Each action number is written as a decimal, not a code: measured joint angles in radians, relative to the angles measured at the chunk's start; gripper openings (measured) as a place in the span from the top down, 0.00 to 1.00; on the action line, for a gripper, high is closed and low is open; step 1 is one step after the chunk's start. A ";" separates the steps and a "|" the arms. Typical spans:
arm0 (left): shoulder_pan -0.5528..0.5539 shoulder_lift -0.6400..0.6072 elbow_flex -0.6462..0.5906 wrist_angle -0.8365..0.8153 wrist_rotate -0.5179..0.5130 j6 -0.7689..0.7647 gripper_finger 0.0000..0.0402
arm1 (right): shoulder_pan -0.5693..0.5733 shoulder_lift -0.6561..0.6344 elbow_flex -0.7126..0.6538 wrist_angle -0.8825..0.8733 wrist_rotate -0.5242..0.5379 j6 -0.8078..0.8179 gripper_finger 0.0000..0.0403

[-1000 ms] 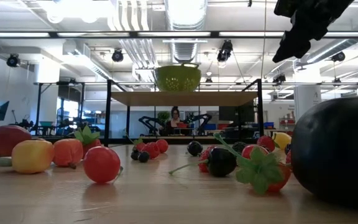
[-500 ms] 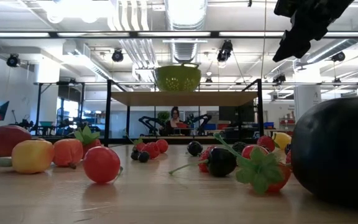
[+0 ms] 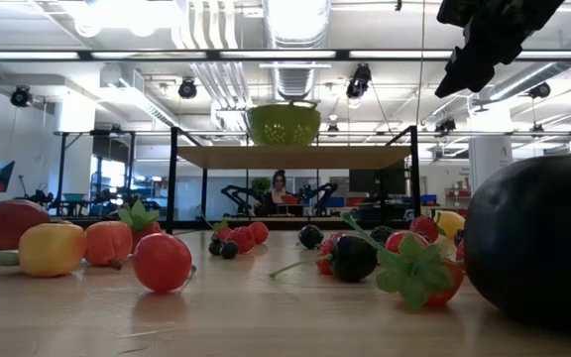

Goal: Pick & Place Fruit
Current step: Put the mango into the green colander on the shelf

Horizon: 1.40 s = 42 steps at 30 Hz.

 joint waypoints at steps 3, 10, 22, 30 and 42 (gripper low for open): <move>0.000 -0.082 -0.140 0.085 0.000 0.004 0.64 | 0.000 0.000 0.000 0.000 0.000 -0.004 0.76; 0.001 -0.250 -0.438 0.268 0.002 0.024 0.64 | 0.000 0.000 0.000 -0.001 0.001 -0.007 0.78; 0.001 -0.468 -0.872 0.617 0.002 0.049 0.64 | -0.001 0.001 0.000 -0.007 0.159 0.051 0.66; 0.001 -0.549 -1.094 0.851 -0.001 0.063 0.64 | -0.034 0.013 0.000 -0.054 0.184 0.106 0.53; 0.001 -0.599 -1.365 1.251 -0.001 0.116 0.64 | -0.114 0.200 0.000 -0.112 0.180 0.075 0.37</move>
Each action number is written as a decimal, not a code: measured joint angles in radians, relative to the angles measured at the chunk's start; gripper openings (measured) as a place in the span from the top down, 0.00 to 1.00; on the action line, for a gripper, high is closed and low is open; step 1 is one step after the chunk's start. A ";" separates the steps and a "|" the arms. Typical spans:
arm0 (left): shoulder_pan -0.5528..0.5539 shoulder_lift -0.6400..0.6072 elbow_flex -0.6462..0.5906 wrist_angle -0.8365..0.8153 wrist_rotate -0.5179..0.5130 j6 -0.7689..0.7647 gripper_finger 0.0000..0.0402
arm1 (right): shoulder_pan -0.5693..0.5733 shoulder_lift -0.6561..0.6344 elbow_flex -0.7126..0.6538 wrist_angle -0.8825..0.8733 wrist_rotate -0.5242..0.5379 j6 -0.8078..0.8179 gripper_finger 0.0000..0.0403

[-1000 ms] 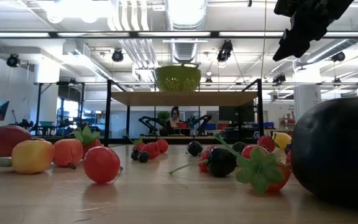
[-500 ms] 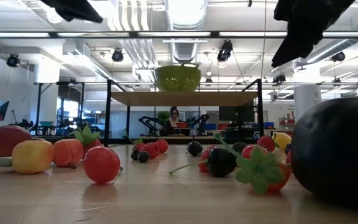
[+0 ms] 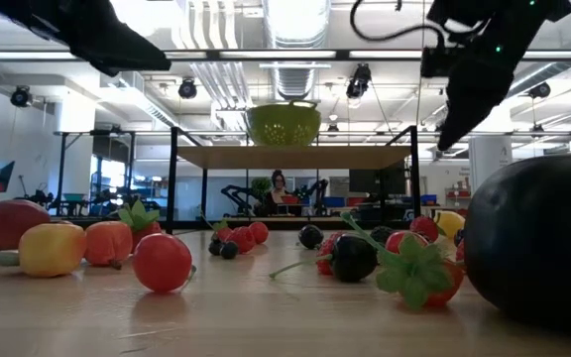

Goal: Pick & Place Fruit
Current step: Put the mango into the green colander on the shelf

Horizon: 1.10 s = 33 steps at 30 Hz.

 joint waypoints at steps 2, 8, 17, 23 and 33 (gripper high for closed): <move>0.000 -0.003 -0.031 0.079 0.000 0.020 0.64 | -0.011 0.026 0.000 -0.020 -0.003 -0.001 0.34; 0.000 -0.003 -0.092 0.222 0.000 0.051 0.64 | -0.024 0.088 0.000 -0.028 -0.007 -0.066 0.26; 0.000 -0.003 -0.096 0.224 0.001 0.051 0.64 | -0.056 0.176 0.000 -0.023 -0.008 -0.164 0.18; 0.000 -0.003 -0.096 0.224 0.001 0.051 0.64 | -0.133 0.235 0.000 0.010 -0.047 -0.235 0.17; 0.000 -0.003 -0.096 0.225 0.001 0.078 0.64 | -0.184 0.331 0.000 0.037 -0.132 -0.323 0.24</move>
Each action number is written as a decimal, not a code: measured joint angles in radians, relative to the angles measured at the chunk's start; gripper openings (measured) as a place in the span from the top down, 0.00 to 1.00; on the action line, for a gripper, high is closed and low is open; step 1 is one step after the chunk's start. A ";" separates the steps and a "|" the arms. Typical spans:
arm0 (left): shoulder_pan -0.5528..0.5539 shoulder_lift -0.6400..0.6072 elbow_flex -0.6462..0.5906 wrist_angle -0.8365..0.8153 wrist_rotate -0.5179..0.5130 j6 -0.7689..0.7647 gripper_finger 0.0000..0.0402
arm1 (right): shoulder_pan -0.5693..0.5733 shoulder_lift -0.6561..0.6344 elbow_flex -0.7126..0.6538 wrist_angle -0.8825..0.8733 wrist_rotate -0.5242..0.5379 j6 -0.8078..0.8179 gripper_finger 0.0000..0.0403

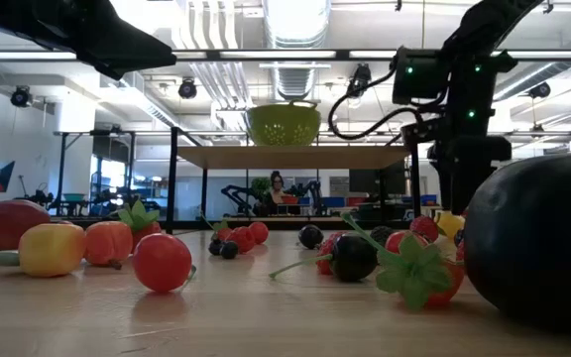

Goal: Pick & Place Fruit
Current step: Put the mango into the green colander on the shelf

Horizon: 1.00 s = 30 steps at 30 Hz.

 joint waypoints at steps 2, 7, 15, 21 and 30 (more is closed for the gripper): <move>0.000 0.000 0.000 0.002 0.000 0.000 0.64 | 0.000 0.020 0.000 0.008 -0.001 -0.015 0.25; 0.000 0.000 0.001 0.006 0.000 0.000 0.64 | 0.000 0.081 -0.001 0.016 -0.003 -0.033 0.26; 0.000 0.000 0.002 0.006 0.000 0.000 0.64 | 0.000 0.151 -0.001 0.050 -0.059 -0.030 0.31; 0.000 0.000 0.002 0.006 0.000 0.000 0.64 | 0.000 0.144 -0.003 0.050 -0.063 0.008 0.42; 0.000 0.000 0.002 0.006 0.000 -0.001 0.64 | 0.001 0.101 -0.005 0.056 -0.060 0.024 0.58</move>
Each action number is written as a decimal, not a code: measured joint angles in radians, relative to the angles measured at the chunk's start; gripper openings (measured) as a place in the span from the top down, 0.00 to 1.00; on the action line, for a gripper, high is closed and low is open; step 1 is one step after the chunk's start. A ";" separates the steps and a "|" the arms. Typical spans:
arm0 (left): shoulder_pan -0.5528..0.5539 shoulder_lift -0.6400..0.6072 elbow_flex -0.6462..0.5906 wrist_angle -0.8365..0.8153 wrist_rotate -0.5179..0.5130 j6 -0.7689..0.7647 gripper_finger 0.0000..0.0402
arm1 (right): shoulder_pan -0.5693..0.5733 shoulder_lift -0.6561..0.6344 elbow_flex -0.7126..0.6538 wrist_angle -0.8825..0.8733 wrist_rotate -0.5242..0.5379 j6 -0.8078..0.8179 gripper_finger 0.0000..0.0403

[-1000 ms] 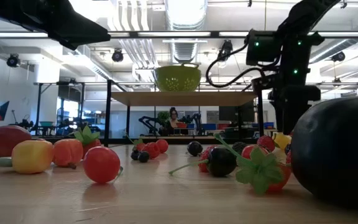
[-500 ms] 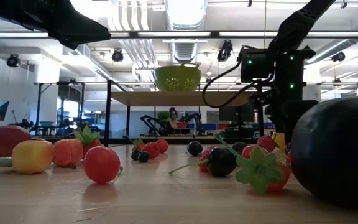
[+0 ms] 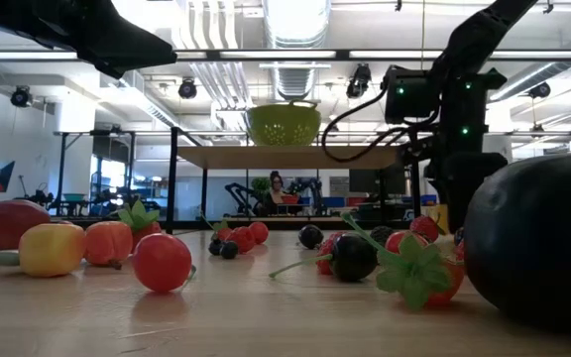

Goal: Pick & Place Fruit
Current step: Put the mango into the green colander on the shelf

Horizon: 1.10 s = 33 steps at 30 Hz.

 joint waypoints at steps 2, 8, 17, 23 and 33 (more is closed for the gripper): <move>0.000 0.000 0.000 0.000 0.000 0.000 0.64 | 0.000 -0.006 0.000 0.000 0.000 0.000 0.59; 0.000 0.000 0.000 0.000 0.000 -0.004 0.64 | 0.000 -0.010 0.000 0.001 0.001 0.000 0.56; 0.000 0.000 0.000 0.000 0.000 -0.019 0.64 | 0.000 -0.010 0.001 0.007 -0.018 -0.004 0.59; 0.000 0.000 0.000 0.000 0.000 -0.029 0.64 | 0.000 -0.014 0.022 0.015 -0.079 -0.004 0.57; 0.000 0.000 0.000 0.000 0.000 -0.030 0.64 | 0.001 -0.028 0.159 0.009 -0.228 -0.033 0.59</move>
